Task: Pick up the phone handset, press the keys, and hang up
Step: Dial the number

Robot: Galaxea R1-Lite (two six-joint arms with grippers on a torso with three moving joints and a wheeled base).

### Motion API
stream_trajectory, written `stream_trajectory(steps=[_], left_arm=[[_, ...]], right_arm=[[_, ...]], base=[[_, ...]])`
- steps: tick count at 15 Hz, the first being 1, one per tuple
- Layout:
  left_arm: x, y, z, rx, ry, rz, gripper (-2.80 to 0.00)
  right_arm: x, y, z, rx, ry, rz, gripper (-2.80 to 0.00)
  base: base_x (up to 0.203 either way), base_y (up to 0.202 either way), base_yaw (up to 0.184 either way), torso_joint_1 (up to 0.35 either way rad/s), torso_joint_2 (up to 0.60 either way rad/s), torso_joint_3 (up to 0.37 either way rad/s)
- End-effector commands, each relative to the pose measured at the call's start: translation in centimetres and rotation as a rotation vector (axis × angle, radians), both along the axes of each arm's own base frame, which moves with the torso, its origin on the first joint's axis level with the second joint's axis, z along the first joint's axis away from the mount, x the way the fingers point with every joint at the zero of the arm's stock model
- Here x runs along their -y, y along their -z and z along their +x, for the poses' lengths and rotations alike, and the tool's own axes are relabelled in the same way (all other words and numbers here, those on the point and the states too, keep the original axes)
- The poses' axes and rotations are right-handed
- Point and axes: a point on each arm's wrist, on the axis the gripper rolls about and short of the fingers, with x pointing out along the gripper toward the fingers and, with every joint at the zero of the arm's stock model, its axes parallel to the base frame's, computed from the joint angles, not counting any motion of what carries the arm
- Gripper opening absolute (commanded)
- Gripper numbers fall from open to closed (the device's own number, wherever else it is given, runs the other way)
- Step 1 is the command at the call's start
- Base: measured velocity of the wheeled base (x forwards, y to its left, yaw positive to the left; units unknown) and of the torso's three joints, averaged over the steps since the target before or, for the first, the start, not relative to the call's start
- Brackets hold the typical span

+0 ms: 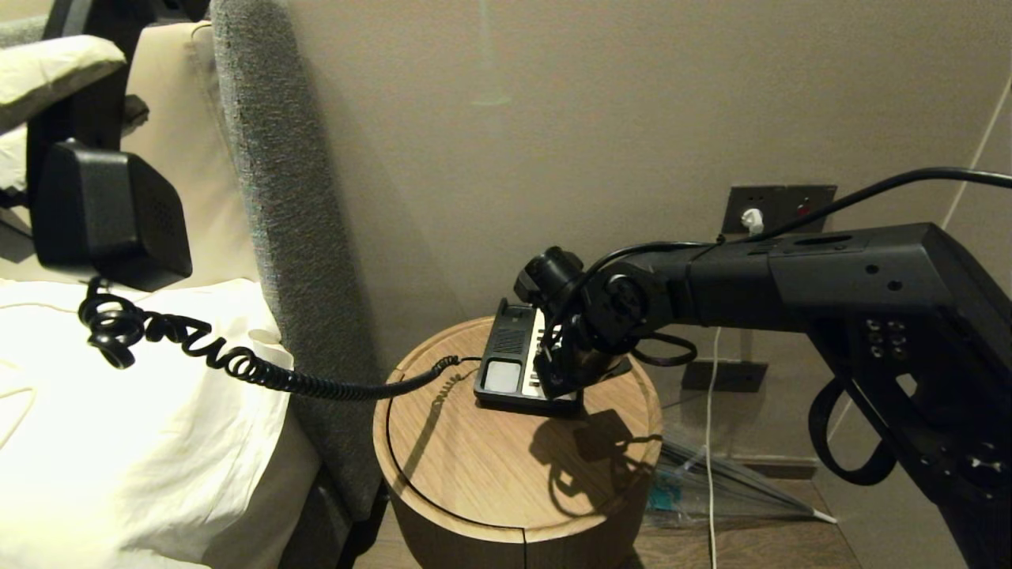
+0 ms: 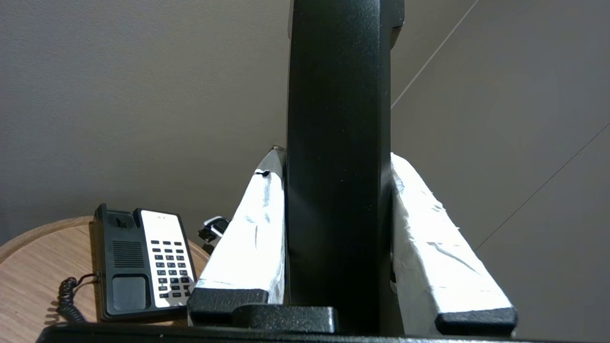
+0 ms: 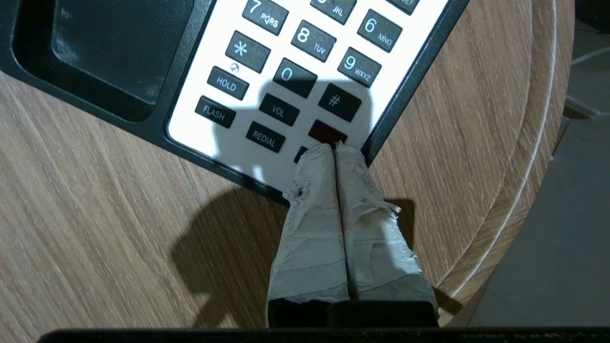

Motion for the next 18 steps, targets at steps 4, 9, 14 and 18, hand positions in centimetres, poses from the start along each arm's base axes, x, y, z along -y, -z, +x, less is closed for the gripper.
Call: stream_trajectory(steps=[4, 9, 14, 18], left_arm=[[0.0, -0.1, 0.0, 0.002, 0.004, -0.003, -2.80], [0.0, 0.0, 0.1, -0.002, 0.004, -0.003, -2.80], [0.0, 0.0, 0.0, -0.001, 0.004, -0.003, -2.80], [0.0, 0.0, 0.0, -0.001, 0.004, -0.003, -2.80]], right_arm=[[-0.2, 0.7, 0.2, -0.011, 0.003, -0.009, -2.80], [-0.3, 0.9, 0.3, -0.005, -0.001, -0.010, -2.80], [0.0, 0.0, 0.0, -0.001, 0.001, -0.002, -2.80], [0.1, -0.3, -0.1, -0.002, 0.002, -0.003, -2.80]], base=[[0.000, 0.000, 0.000, 0.000, 0.00, 0.000], [0.000, 0.000, 0.000, 0.000, 0.00, 0.000], [0.000, 0.000, 0.000, 0.000, 0.00, 0.000], [0.000, 0.000, 0.000, 0.000, 0.00, 0.000]])
